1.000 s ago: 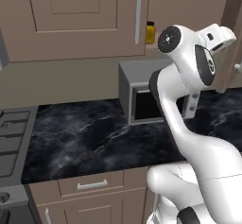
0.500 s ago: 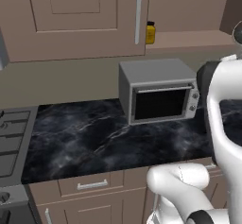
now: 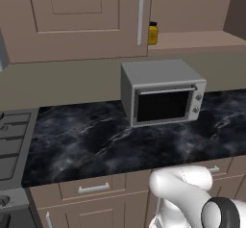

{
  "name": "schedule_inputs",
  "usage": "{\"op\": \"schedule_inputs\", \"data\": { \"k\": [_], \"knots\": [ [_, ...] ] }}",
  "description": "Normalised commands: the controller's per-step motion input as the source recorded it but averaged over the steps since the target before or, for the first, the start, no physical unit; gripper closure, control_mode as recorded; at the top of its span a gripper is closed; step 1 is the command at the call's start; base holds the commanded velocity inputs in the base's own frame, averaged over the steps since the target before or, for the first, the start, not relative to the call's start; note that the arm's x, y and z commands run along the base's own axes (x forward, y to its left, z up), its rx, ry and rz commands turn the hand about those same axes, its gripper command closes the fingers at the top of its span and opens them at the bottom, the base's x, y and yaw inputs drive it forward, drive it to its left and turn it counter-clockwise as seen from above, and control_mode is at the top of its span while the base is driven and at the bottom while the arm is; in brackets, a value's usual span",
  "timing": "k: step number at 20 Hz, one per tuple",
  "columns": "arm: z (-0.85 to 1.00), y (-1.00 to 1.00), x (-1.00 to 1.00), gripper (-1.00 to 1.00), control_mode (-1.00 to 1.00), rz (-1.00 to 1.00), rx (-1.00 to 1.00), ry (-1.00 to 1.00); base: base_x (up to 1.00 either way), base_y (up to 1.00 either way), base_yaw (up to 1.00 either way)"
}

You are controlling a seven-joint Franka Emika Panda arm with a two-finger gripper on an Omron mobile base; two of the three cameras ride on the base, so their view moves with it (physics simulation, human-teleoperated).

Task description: The dining table condiment station is running low on syrup bottle. Refill the condiment station by opening the cabinet and taking the syrup bottle from the cabinet and placing it on the dining table.

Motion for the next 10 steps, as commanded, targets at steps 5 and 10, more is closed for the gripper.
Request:
{"op": "schedule_inputs", "data": {
  "k": [5,10],
  "knots": [
    [0.0,-1.0,0.02,-1.0,-1.0,0.06,0.17,-0.04,0.0,0.0,0.0],
    [0.0,-0.02,-0.22,-1.0,-1.0,0.01,0.02,-0.16,0.0,0.0,0.0]
  ]
}}
